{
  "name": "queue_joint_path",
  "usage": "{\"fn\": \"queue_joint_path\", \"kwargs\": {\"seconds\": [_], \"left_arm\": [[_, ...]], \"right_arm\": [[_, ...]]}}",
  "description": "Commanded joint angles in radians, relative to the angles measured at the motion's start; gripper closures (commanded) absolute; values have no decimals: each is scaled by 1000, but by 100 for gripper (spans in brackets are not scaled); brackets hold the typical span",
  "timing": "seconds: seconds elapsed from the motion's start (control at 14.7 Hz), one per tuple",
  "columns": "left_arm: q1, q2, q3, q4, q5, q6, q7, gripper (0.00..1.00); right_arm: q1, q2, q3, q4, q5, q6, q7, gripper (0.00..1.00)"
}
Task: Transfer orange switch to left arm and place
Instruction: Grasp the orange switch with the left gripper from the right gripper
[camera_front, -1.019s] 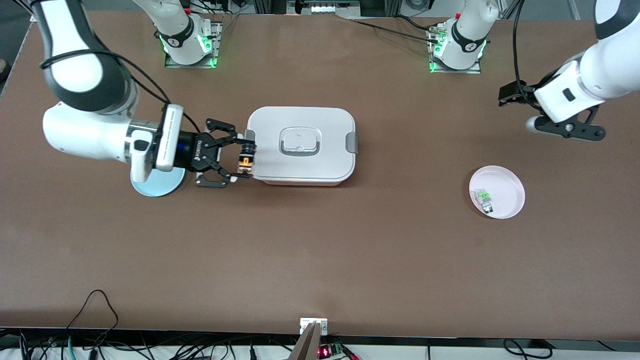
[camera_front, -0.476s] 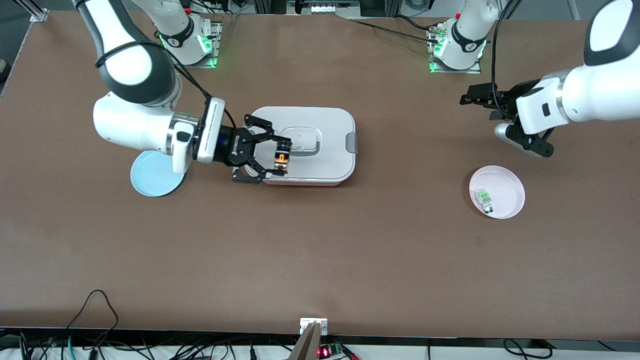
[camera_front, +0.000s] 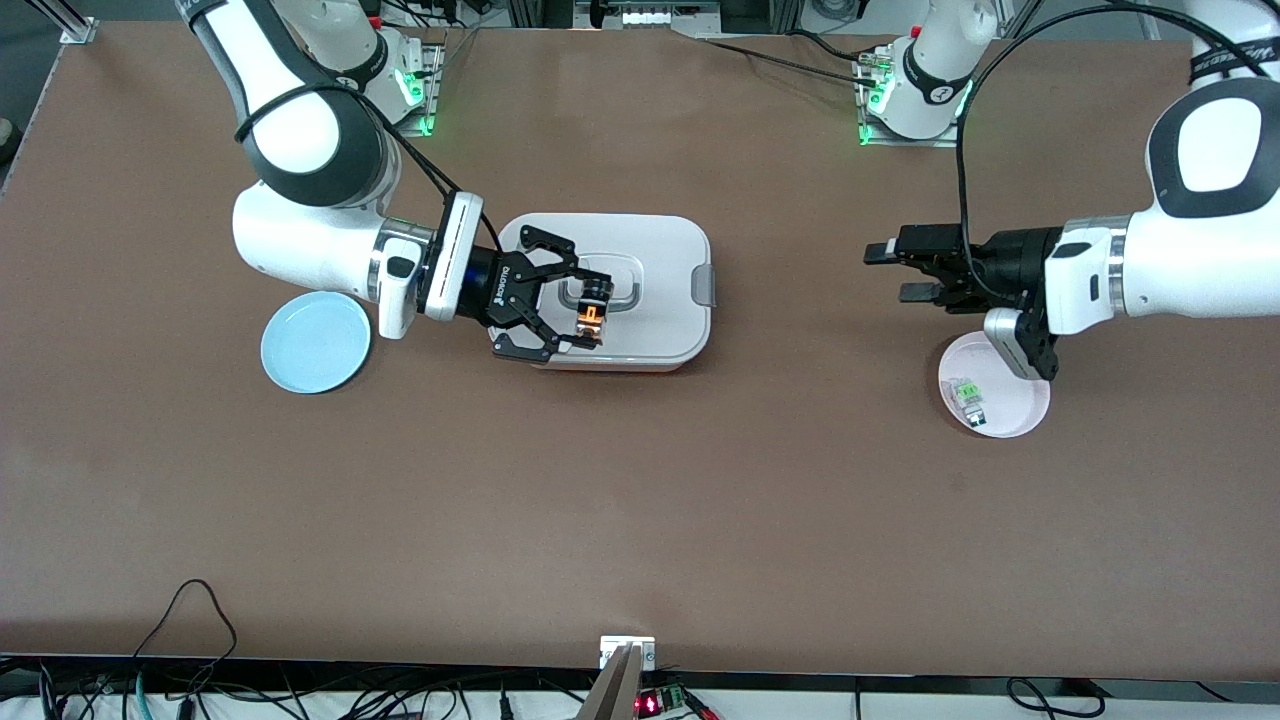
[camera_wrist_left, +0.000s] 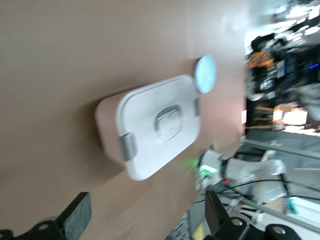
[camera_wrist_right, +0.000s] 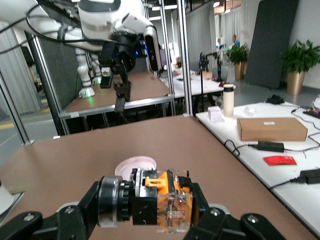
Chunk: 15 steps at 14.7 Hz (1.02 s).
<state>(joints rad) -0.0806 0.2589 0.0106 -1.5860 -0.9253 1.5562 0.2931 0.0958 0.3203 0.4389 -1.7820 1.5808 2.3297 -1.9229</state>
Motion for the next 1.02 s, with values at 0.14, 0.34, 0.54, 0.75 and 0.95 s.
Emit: {"fn": "queue_joint_path", "kwargs": {"seconds": [0.14,0.34,0.54,0.75,0.95], "left_arm": [[12,118,2,8,-357,79,135,0],[-46,160,-3,9,-452,154,205,0],[-129,204,-6,21,-602,220,256,0],[-189,203,-4,6,-609,275,258,0],[-234,203,-8,9,-629,355,256,0]], "right_arm": [[-4,-7,24,-13,84,17,-67,58],[-4,-7,43,-14,84,17,-67,58],[-4,-9,60,-14,87,43,-67,58],[-4,-7,66,-14,90,62,-67,58],[4,-7,66,-14,90,63,-65,58]]}}
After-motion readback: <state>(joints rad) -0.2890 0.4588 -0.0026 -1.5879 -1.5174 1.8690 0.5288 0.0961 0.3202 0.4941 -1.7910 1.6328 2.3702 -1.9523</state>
